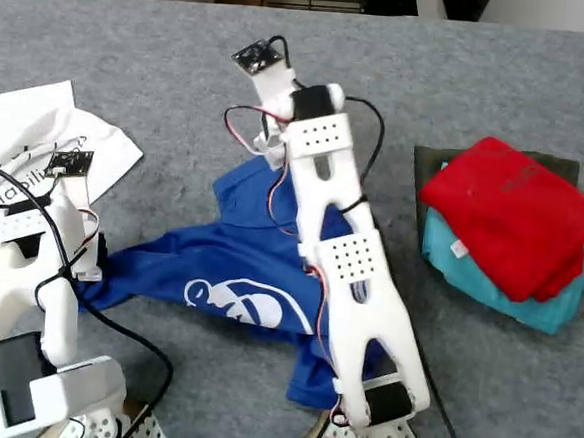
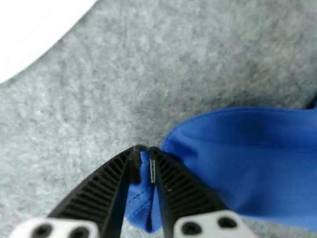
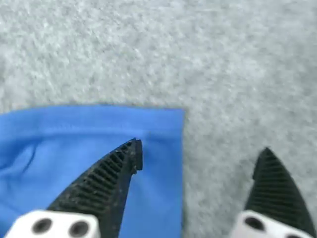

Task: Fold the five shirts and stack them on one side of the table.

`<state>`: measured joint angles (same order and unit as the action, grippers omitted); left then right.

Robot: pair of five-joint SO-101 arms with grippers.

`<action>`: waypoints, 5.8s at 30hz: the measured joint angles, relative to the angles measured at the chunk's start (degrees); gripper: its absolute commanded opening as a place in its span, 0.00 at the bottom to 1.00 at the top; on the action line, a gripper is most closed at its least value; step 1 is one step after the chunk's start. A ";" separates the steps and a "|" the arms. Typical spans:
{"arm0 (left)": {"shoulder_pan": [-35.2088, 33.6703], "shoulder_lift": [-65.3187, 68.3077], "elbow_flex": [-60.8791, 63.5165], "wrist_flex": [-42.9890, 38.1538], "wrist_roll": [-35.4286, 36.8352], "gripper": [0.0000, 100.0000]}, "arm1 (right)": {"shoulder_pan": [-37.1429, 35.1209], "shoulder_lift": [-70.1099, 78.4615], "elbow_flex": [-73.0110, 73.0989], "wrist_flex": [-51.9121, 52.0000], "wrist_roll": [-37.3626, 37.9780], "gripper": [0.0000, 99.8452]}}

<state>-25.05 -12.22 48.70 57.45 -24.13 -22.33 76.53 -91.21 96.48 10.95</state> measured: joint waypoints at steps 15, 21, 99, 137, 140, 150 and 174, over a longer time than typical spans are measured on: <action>0.00 0.00 0.18 -1.58 0.79 0.02 | -0.53 0.00 6.95 -9.23 -3.08 0.21; 0.00 0.00 0.18 -1.58 0.79 0.02 | -2.20 0.00 7.03 -8.09 1.76 0.19; 0.18 -58.90 -58.99 17.67 19.25 0.02 | 12.31 -75.16 -1.32 -15.12 -4.13 0.00; -11.16 -59.52 -61.63 14.68 19.25 0.02 | 5.63 -82.55 14.59 -38.07 -4.13 0.00; -11.16 -59.52 -61.63 14.42 19.25 0.02 | 5.54 -85.27 14.59 -38.07 -4.13 0.00; -11.25 -59.52 -54.24 16.62 19.25 0.02 | 4.92 -95.12 14.07 -38.07 2.02 0.00; -19.69 -60.31 -39.91 16.70 19.25 0.02 | 5.01 -95.30 22.86 -37.54 4.57 0.00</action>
<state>-44.75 -72.53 8.79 74.15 -4.88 -17.32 -18.77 -68.35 58.95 15.52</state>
